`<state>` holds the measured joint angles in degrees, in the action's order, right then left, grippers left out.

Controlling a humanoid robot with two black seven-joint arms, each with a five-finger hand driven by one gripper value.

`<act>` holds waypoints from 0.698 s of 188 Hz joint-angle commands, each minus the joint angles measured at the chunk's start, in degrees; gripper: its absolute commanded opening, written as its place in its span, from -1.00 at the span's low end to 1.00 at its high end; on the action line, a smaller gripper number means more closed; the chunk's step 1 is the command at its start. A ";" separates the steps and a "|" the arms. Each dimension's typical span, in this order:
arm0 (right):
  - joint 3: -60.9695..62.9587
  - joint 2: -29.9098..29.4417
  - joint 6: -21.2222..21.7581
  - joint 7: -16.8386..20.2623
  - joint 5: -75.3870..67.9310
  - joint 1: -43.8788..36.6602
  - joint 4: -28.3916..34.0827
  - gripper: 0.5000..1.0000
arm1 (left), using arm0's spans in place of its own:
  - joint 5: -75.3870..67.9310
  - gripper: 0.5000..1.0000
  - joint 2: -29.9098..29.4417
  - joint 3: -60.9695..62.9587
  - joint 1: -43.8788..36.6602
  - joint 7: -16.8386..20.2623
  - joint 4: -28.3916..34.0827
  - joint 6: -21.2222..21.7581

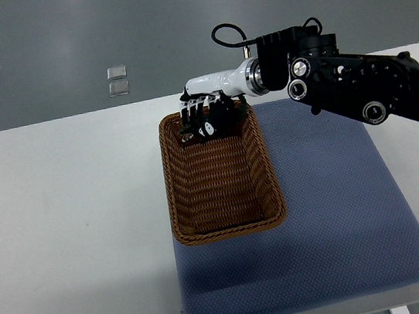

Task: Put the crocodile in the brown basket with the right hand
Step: 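Move the held crocodile over the wicker basket and lower it, then open the right hand to release the crocodile into the basket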

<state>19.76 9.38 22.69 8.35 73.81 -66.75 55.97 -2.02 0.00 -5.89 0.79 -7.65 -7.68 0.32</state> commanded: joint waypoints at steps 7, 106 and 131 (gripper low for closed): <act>-0.24 -1.91 -0.81 -0.18 1.43 2.77 -1.65 -1.00 | -0.01 1.00 0.00 0.00 0.00 0.00 -0.05 0.03; -0.16 -6.66 -5.64 -1.76 3.63 8.57 -4.90 -1.00 | 0.08 1.00 0.00 0.00 0.00 0.00 0.21 0.03; -0.16 -6.66 -6.52 -2.11 4.07 9.36 -4.99 -0.52 | 0.08 1.00 0.00 0.00 0.00 0.00 0.30 0.03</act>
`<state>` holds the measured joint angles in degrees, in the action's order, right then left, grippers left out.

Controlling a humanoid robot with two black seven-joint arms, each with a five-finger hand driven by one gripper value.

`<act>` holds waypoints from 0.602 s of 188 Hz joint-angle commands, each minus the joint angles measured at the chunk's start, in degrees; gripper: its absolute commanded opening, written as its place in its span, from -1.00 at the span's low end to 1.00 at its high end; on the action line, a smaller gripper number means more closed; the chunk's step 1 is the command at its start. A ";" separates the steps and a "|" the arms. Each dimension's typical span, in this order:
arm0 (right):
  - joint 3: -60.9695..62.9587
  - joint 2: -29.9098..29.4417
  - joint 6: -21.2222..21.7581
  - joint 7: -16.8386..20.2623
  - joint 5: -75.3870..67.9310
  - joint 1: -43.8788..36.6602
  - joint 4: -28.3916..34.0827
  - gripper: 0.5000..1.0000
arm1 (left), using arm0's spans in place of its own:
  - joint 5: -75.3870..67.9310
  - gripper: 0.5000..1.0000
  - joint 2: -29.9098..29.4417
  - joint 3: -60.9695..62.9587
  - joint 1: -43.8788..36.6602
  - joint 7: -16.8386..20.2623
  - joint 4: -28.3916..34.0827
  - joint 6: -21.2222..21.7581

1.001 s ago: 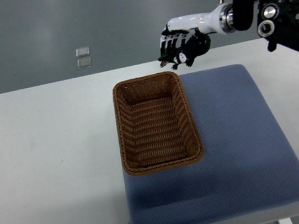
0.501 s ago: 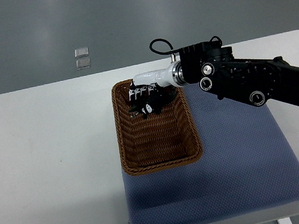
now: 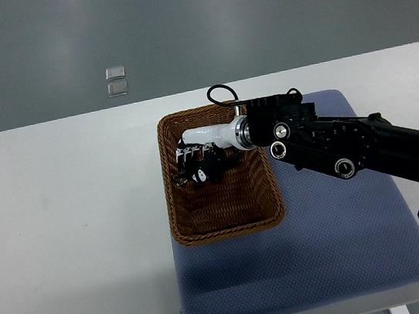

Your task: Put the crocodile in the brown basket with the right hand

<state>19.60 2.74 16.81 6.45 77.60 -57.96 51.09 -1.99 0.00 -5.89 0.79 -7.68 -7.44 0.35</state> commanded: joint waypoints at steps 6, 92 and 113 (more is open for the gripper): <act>0.00 -0.01 -0.64 -0.21 0.27 0.56 -0.11 -0.16 | -0.03 1.00 0.00 0.00 0.00 0.03 0.06 0.00; 6.24 2.54 -0.20 -0.21 -0.87 -2.07 0.06 0.71 | 0.06 1.00 0.00 0.00 0.00 0.03 0.15 0.00; 13.88 4.91 -0.11 -0.30 -1.05 -1.90 0.06 0.71 | -0.03 1.00 0.00 0.00 0.00 0.03 0.15 0.00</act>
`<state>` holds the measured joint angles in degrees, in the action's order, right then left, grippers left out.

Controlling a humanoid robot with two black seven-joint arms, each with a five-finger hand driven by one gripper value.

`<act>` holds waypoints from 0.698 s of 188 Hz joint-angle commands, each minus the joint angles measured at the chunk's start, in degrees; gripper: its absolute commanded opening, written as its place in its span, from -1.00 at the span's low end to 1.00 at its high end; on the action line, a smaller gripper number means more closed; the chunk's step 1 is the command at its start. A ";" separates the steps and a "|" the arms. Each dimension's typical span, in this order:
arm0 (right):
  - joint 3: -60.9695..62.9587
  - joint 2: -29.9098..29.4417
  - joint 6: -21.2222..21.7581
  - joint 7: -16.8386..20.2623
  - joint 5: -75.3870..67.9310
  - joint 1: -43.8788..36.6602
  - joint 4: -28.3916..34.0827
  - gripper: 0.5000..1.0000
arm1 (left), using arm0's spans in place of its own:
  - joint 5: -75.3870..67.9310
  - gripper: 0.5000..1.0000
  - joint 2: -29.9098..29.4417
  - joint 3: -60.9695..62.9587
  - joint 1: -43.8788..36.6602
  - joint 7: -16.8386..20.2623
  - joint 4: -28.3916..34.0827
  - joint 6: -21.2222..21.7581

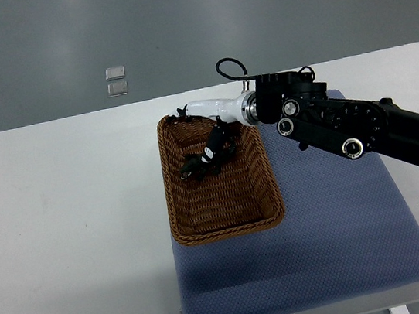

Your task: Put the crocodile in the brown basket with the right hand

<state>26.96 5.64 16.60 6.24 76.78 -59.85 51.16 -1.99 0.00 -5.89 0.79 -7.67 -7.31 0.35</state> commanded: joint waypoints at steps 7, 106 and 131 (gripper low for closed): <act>8.90 2.71 0.10 -0.08 -0.84 0.26 -0.01 0.71 | -0.03 1.00 0.00 0.00 0.00 0.03 0.01 0.00; 41.95 3.68 -1.48 -10.36 -48.37 18.10 -5.37 0.72 | -0.03 1.00 0.00 0.35 0.00 0.02 -0.43 0.00; 41.95 3.42 -0.69 -14.15 -65.95 20.47 -11.61 0.72 | -0.03 1.00 0.00 0.35 0.00 -0.06 -0.43 0.00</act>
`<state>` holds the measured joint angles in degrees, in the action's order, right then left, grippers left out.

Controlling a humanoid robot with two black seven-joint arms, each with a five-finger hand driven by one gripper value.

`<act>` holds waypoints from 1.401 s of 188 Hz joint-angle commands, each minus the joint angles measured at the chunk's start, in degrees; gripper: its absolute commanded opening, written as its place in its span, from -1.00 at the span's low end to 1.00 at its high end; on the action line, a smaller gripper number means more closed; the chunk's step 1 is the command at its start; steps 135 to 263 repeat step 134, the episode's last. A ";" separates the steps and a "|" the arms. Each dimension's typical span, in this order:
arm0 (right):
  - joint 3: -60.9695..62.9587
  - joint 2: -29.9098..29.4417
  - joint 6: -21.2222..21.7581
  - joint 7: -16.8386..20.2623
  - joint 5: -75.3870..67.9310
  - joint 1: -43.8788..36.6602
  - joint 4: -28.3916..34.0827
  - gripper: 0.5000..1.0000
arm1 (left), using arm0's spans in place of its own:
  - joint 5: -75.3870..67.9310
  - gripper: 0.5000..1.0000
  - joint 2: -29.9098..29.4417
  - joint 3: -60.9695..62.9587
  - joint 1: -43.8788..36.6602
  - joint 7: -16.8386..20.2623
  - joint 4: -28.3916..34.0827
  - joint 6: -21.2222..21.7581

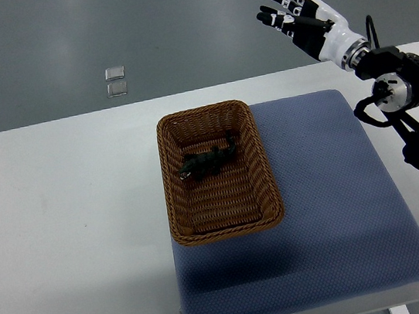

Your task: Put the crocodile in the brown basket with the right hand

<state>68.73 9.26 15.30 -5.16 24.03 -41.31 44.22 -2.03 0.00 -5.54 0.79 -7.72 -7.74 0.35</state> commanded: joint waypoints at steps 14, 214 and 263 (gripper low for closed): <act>0.17 -0.30 0.78 -3.45 -21.84 2.99 -7.04 0.72 | 0.00 1.00 0.00 0.01 0.00 -0.01 0.09 0.00; -0.88 -3.46 10.97 -3.45 -30.71 7.56 -8.01 0.72 | 0.00 1.00 0.00 0.18 0.00 -0.01 -0.08 0.00; -0.88 -3.46 10.97 -3.45 -30.71 7.56 -8.01 0.72 | 0.00 1.00 0.00 0.18 0.00 -0.01 -0.08 0.00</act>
